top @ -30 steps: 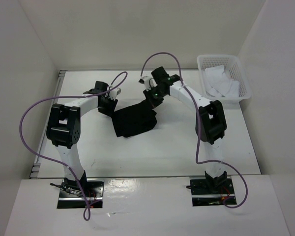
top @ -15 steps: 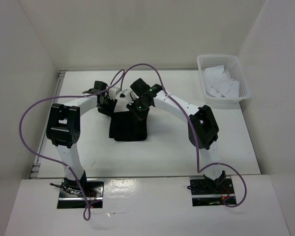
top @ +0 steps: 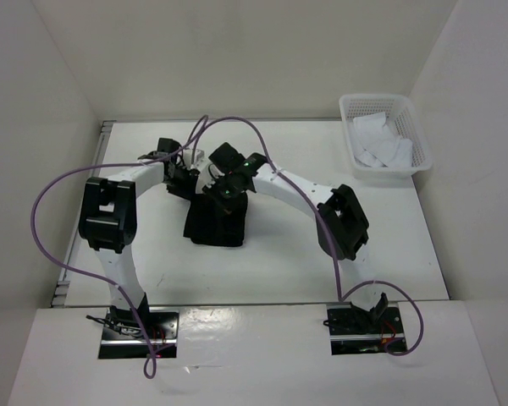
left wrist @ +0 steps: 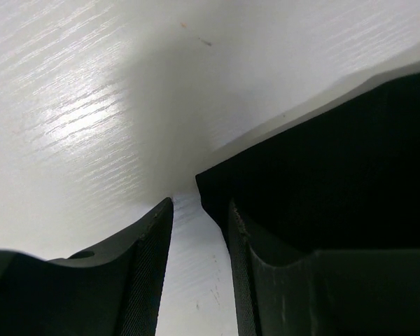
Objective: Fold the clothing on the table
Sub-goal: Fold the skirt
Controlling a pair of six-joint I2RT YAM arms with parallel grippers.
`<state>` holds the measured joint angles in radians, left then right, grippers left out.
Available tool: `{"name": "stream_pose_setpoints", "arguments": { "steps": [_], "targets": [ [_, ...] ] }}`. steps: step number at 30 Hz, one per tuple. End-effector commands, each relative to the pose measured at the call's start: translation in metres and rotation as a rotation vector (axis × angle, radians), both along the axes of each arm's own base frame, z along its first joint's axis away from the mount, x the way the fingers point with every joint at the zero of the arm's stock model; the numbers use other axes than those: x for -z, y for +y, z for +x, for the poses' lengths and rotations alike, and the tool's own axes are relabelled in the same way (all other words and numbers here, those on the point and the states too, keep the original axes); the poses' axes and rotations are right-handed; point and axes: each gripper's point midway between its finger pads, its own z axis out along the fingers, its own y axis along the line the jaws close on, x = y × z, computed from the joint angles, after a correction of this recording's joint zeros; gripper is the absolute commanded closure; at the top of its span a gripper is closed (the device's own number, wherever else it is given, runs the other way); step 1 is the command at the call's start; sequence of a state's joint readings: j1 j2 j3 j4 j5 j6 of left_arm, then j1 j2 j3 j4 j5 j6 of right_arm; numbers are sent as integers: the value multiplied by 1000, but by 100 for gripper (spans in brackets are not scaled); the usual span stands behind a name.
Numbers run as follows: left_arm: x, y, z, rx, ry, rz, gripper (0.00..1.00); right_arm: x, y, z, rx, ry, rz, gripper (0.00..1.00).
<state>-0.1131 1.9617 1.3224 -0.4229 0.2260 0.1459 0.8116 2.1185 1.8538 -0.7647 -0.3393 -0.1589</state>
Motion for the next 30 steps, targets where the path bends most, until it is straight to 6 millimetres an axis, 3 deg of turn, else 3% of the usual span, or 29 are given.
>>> {"name": "stream_pose_setpoints", "arguments": {
  "steps": [1,2,7,12,18,30],
  "targets": [
    [30,-5,-39,14,191,-45,55,-27,37,4,-60,-122,97,100],
    [30,-7,-39,17,192,-54,55,-35,41,5,-65,-130,117,100],
    [29,-6,-39,23,190,-71,55,-33,49,10,-71,-130,130,100],
    [28,-9,-41,29,201,-87,56,-25,63,8,-104,-138,111,100],
    [28,-9,-41,37,198,-84,56,0,76,14,-116,-130,85,100],
    [28,-10,-42,40,199,-93,58,-11,107,10,-166,-94,139,97]
  ]
}}
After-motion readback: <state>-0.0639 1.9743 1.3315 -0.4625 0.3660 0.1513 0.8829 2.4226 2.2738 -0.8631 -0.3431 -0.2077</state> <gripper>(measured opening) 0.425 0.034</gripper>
